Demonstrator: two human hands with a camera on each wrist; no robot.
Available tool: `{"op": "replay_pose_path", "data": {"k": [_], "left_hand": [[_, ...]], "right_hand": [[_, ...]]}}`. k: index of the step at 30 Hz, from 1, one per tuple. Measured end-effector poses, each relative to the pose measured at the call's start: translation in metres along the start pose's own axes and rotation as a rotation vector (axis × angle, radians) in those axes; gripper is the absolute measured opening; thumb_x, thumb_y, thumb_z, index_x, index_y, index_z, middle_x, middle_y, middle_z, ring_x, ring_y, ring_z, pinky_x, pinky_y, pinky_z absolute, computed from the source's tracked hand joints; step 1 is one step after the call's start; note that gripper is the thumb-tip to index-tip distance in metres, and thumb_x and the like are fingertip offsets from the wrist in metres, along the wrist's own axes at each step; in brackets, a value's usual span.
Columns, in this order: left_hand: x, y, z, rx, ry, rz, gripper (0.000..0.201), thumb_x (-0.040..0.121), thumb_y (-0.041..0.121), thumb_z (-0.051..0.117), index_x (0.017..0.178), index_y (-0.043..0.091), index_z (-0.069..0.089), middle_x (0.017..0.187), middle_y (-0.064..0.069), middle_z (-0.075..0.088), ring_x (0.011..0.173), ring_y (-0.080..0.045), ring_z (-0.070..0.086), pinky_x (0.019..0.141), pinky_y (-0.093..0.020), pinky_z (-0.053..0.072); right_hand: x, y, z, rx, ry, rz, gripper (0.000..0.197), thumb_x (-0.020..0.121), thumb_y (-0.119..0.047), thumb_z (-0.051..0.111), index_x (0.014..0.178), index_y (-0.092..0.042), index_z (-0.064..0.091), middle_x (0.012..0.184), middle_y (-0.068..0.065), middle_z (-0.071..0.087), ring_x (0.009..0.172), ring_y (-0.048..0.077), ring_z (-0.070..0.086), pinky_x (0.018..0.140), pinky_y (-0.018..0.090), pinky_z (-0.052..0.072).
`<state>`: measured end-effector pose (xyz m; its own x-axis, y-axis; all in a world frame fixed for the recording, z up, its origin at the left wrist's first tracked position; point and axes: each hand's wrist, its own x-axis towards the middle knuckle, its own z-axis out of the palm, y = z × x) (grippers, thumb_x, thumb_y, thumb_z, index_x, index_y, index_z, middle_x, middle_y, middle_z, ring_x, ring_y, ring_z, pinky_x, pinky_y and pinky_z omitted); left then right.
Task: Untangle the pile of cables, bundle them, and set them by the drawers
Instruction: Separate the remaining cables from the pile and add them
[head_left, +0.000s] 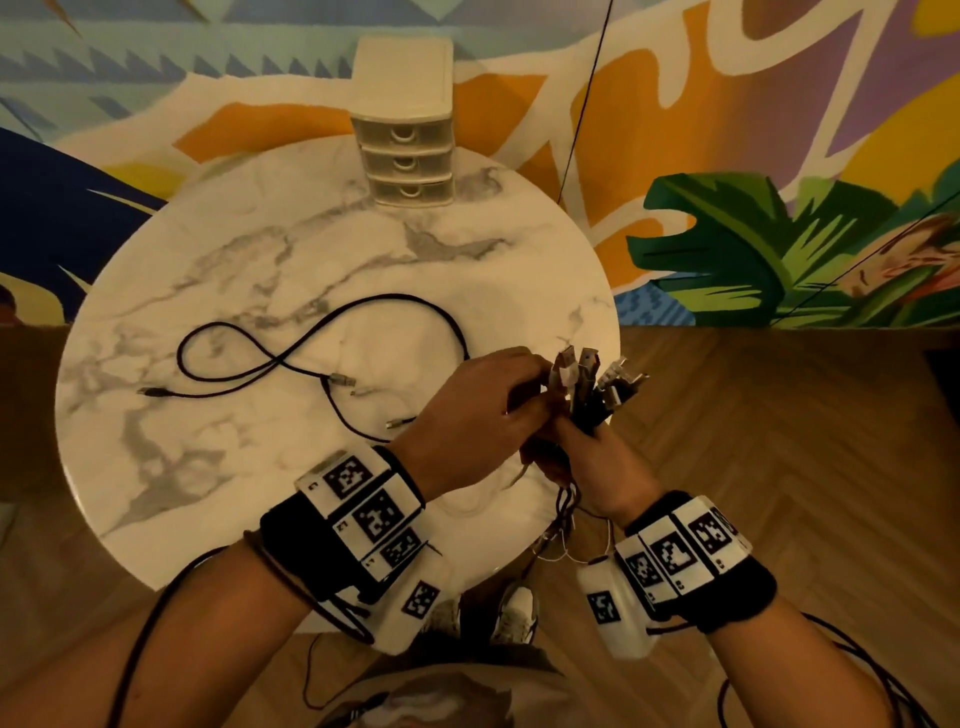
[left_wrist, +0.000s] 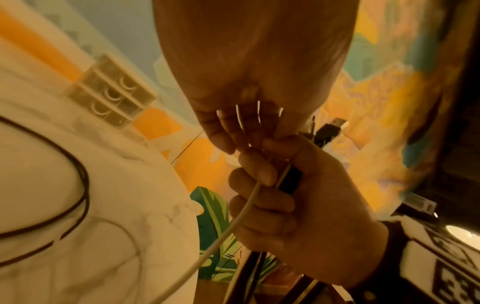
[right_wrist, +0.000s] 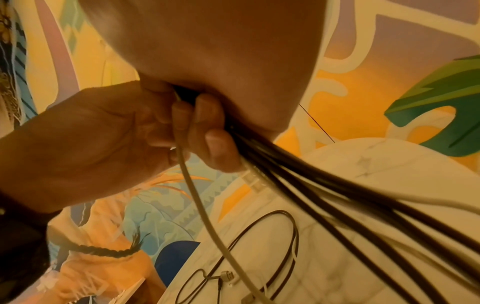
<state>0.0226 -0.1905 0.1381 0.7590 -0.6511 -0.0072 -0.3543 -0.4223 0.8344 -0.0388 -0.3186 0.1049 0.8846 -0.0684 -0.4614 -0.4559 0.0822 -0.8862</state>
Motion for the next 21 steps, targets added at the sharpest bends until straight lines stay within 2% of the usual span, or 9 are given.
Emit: {"op": "replay_pose_path", "data": {"k": [4,6,10,12,15,16,18,20,21], "left_hand": [[0.004,0.002,0.006,0.073,-0.026,0.063,0.012,0.092,0.019,0.053,0.084,0.025,0.059,0.087,0.005,0.051,0.081,-0.007,0.047,0.071,-0.022,0.042],[0.006,0.002,0.012,0.025,-0.048,0.089,0.011,0.092,0.021,0.054,0.089,0.027,0.062,0.092,0.005,0.053,0.085,-0.007,0.049,0.072,-0.021,0.043],[0.010,0.008,0.021,-0.086,-0.066,0.114,0.022,0.092,0.023,0.055,0.083,0.043,0.056,0.093,0.004,0.051,0.087,-0.011,0.052,0.072,-0.026,0.047],[0.010,0.005,0.025,-0.181,-0.054,0.094,0.014,0.092,0.026,0.056,0.099,0.037,0.061,0.100,0.004,0.050,0.087,-0.013,0.053,0.069,-0.021,0.047],[0.013,-0.011,0.035,-0.391,-0.038,-0.086,0.040,0.084,0.030,0.059,0.124,0.030,0.052,0.108,0.001,0.054,0.078,-0.015,0.054,0.066,-0.016,0.045],[0.010,-0.019,0.040,-0.426,-0.127,-0.183,0.041,0.084,0.030,0.058,0.124,0.030,0.051,0.104,0.001,0.058,0.072,-0.011,0.054,0.062,-0.013,0.043],[-0.001,-0.038,0.057,-0.390,-0.410,-0.309,0.023,0.089,0.025,0.058,0.113,0.027,0.057,0.091,0.007,0.062,0.064,-0.001,0.054,0.056,-0.013,0.041],[-0.017,-0.058,0.075,-0.293,-0.603,-0.305,0.009,0.092,0.021,0.057,0.096,0.019,0.065,0.083,0.008,0.063,0.069,-0.001,0.057,0.059,-0.019,0.043],[-0.025,-0.071,0.083,-0.236,-0.639,-0.313,0.013,0.092,0.020,0.056,0.091,0.013,0.067,0.078,0.008,0.063,0.067,0.000,0.057,0.059,-0.018,0.043]], "right_hand": [[-0.001,-0.002,-0.005,-0.076,-0.030,0.006,0.037,0.099,-0.012,0.039,0.065,-0.007,0.051,0.049,-0.006,0.050,0.036,0.000,0.042,0.041,0.009,0.032],[-0.002,-0.003,-0.008,-0.228,-0.049,0.025,0.037,0.099,-0.009,0.041,0.062,-0.011,0.050,0.053,-0.004,0.049,0.037,-0.001,0.044,0.042,0.009,0.034],[-0.008,0.003,-0.016,-0.253,0.049,-0.022,0.031,0.096,-0.007,0.047,0.074,-0.029,0.050,0.074,-0.012,0.052,0.065,0.000,0.051,0.063,0.014,0.042],[-0.010,0.003,-0.018,-0.199,0.137,-0.040,0.031,0.097,-0.009,0.046,0.074,-0.030,0.049,0.073,-0.011,0.052,0.067,0.002,0.049,0.060,0.014,0.043],[-0.009,0.000,-0.023,-0.132,0.272,-0.151,0.038,0.098,-0.022,0.044,0.061,-0.017,0.055,0.061,-0.001,0.056,0.055,0.009,0.046,0.052,0.019,0.038],[-0.008,-0.003,-0.026,-0.117,0.306,-0.204,0.042,0.097,-0.026,0.043,0.058,-0.012,0.053,0.059,0.000,0.055,0.054,0.010,0.046,0.054,0.022,0.037],[-0.006,-0.008,-0.033,-0.034,0.327,-0.281,0.043,0.095,-0.023,0.040,0.055,-0.007,0.046,0.058,0.003,0.050,0.054,0.013,0.046,0.058,0.029,0.041],[-0.005,-0.010,-0.039,0.209,0.277,-0.254,0.048,0.098,-0.016,0.037,0.051,-0.007,0.040,0.052,0.007,0.046,0.047,0.017,0.045,0.054,0.036,0.048],[-0.006,-0.011,-0.042,0.325,0.239,-0.215,0.049,0.099,-0.017,0.036,0.050,-0.009,0.038,0.048,0.006,0.042,0.040,0.018,0.040,0.049,0.033,0.047]]}}
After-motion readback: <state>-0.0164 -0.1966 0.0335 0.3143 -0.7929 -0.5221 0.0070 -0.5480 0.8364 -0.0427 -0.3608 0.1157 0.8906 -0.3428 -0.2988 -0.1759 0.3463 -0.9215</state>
